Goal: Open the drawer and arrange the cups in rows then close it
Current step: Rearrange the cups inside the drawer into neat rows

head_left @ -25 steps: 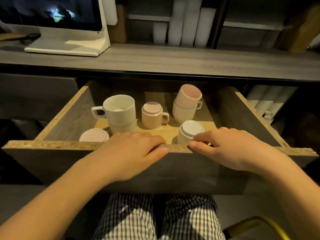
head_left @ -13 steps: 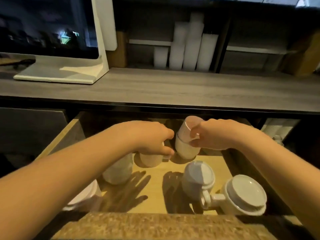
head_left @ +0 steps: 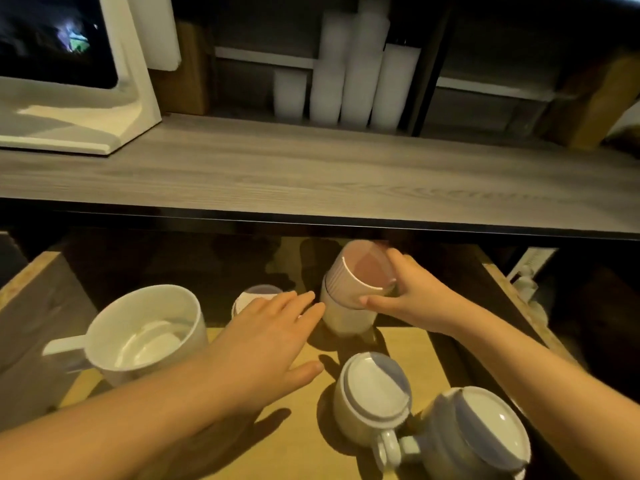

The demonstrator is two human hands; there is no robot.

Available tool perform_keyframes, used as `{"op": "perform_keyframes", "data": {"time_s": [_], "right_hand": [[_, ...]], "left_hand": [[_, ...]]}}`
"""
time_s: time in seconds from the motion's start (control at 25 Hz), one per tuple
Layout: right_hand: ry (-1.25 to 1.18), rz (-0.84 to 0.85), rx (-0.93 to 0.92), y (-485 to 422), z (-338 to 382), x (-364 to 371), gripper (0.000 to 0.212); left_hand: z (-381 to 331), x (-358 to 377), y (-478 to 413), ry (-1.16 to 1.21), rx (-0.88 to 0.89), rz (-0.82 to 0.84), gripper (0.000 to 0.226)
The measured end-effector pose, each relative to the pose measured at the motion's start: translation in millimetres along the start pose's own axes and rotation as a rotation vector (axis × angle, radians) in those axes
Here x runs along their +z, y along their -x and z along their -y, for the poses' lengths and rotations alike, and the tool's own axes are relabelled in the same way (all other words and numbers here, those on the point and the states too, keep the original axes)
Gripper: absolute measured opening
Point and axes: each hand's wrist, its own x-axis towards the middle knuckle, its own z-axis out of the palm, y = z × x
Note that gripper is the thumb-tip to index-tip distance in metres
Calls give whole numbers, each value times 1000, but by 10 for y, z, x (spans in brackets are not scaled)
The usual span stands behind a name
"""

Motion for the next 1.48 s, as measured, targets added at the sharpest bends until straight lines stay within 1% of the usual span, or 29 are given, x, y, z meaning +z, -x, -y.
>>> {"op": "perform_keyframes", "data": {"time_s": [0.04, 0.12, 0.2, 0.28, 0.4, 0.6, 0.76, 0.88, 0.96, 1.04, 1.12, 1.2, 1.28, 1.36, 1.48], "right_hand": [[-71, -24, -20, -13, -20, 42, 73], [-80, -99, -32, -41, -67, 112, 74], [-62, -112, -25, -67, -92, 147, 75], [-108, -109, -28, -80, -89, 133, 78], [14, -179, -71, -52, -95, 96, 88], [32, -264, -116, 12, -106, 104, 87], [6, -253, -101, 65, -68, 93, 86], [-14, -240, -84, 135, 25, 73, 85], [25, -213, -89, 197, 126, 29, 85], [64, -186, -120, 284, 282, -1, 84], [50, -182, -142, 366, 462, 20, 80], [-46, -191, -125, 419, 584, 70, 76], [-162, -185, -87, 455, 635, 115, 72], [-224, -173, -62, 479, 645, 150, 70], [-206, -120, -62, 467, 647, 146, 68]], "left_hand": [[15, 29, -14, 6, 0, 4, 72], [51, 60, -14, 31, -18, -1, 72], [68, 51, -10, 65, -45, -15, 73], [82, 27, -14, 80, -55, -41, 74], [97, -3, -14, 99, -76, -58, 75], [92, -54, -9, 84, -75, -142, 79], [91, -128, 24, 126, -85, -165, 81], [118, -163, 21, 95, -69, -186, 83], [128, -154, 21, 104, -63, -186, 85], [122, -135, 27, 173, -65, -194, 88], [106, -112, 24, 335, -49, -221, 94], [88, -90, 4, 562, -25, -278, 98], [42, -64, 7, 706, -44, -321, 99], [-10, -44, 15, 729, -74, -357, 97], [0, -45, 6, 712, -82, -400, 93]]}}
